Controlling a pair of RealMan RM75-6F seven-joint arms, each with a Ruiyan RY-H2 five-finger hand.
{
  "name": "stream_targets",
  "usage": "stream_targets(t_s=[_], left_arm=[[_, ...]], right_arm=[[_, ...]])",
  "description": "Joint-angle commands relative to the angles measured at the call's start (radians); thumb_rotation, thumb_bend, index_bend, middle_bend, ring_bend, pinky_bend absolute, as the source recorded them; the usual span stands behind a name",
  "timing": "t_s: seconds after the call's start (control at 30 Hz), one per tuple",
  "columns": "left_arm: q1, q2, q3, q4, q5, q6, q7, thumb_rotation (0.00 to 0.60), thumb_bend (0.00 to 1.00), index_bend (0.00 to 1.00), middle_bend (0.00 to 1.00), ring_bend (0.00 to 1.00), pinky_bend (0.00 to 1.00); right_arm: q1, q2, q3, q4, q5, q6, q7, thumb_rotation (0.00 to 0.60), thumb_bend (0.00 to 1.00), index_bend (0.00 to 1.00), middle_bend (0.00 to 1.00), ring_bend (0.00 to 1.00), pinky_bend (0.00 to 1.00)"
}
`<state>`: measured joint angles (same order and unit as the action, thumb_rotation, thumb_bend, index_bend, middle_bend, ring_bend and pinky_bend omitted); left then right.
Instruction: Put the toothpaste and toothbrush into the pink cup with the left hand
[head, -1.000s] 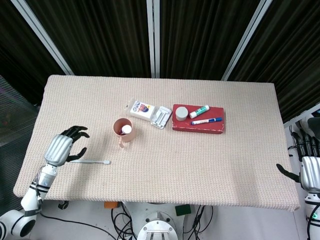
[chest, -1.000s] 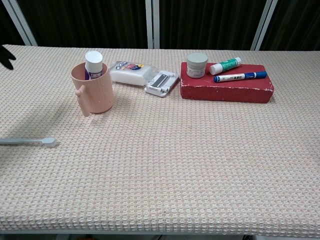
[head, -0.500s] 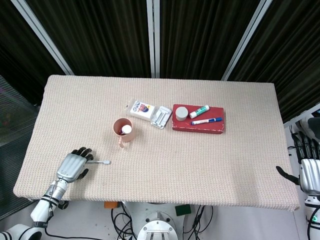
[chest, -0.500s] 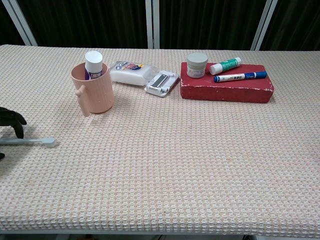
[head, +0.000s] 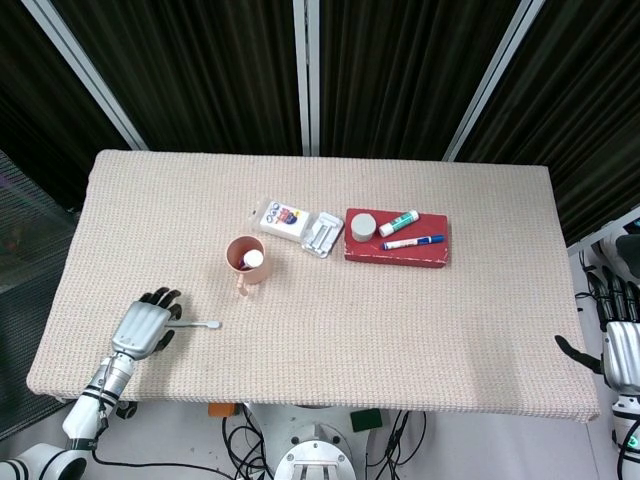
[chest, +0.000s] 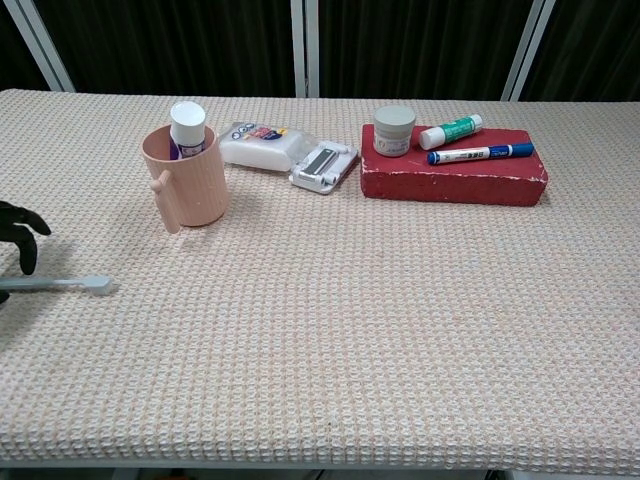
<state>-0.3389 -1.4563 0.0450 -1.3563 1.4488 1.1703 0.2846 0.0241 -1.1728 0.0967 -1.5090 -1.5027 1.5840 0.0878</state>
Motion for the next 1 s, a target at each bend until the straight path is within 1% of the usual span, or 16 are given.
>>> stream_targets(t_s=[0.03, 0.43, 0.77, 1.0], left_arm=[[0.001, -0.004, 0.0, 0.005, -0.001, -0.002, -0.006, 0.6, 0.31, 0.45, 0.2, 0.14, 0.31], [0.002, -0.014, -0.007, 0.028, -0.01, -0.014, -0.027, 0.6, 0.31, 0.46, 0.2, 0.14, 0.31], [0.004, -0.026, -0.019, 0.042, -0.017, -0.01, -0.03, 0.6, 0.34, 0.51, 0.22, 0.14, 0.31], [0.003, -0.032, -0.023, 0.057, -0.022, -0.013, -0.031, 0.6, 0.34, 0.52, 0.22, 0.14, 0.31]], right_arm=[[0.001, 0.0, 0.001, 0.0, 0.001, -0.001, -0.002, 0.6, 0.28, 0.0, 0.0, 0.0, 0.0], [0.005, 0.004, 0.0, -0.016, -0.004, -0.008, -0.017, 0.6, 0.28, 0.0, 0.0, 0.0, 0.0], [0.006, 0.007, -0.003, -0.029, -0.003, -0.016, -0.03, 0.6, 0.28, 0.0, 0.0, 0.0, 0.0], [0.007, 0.007, -0.003, -0.032, -0.005, -0.017, -0.035, 0.6, 0.28, 0.0, 0.0, 0.0, 0.0]])
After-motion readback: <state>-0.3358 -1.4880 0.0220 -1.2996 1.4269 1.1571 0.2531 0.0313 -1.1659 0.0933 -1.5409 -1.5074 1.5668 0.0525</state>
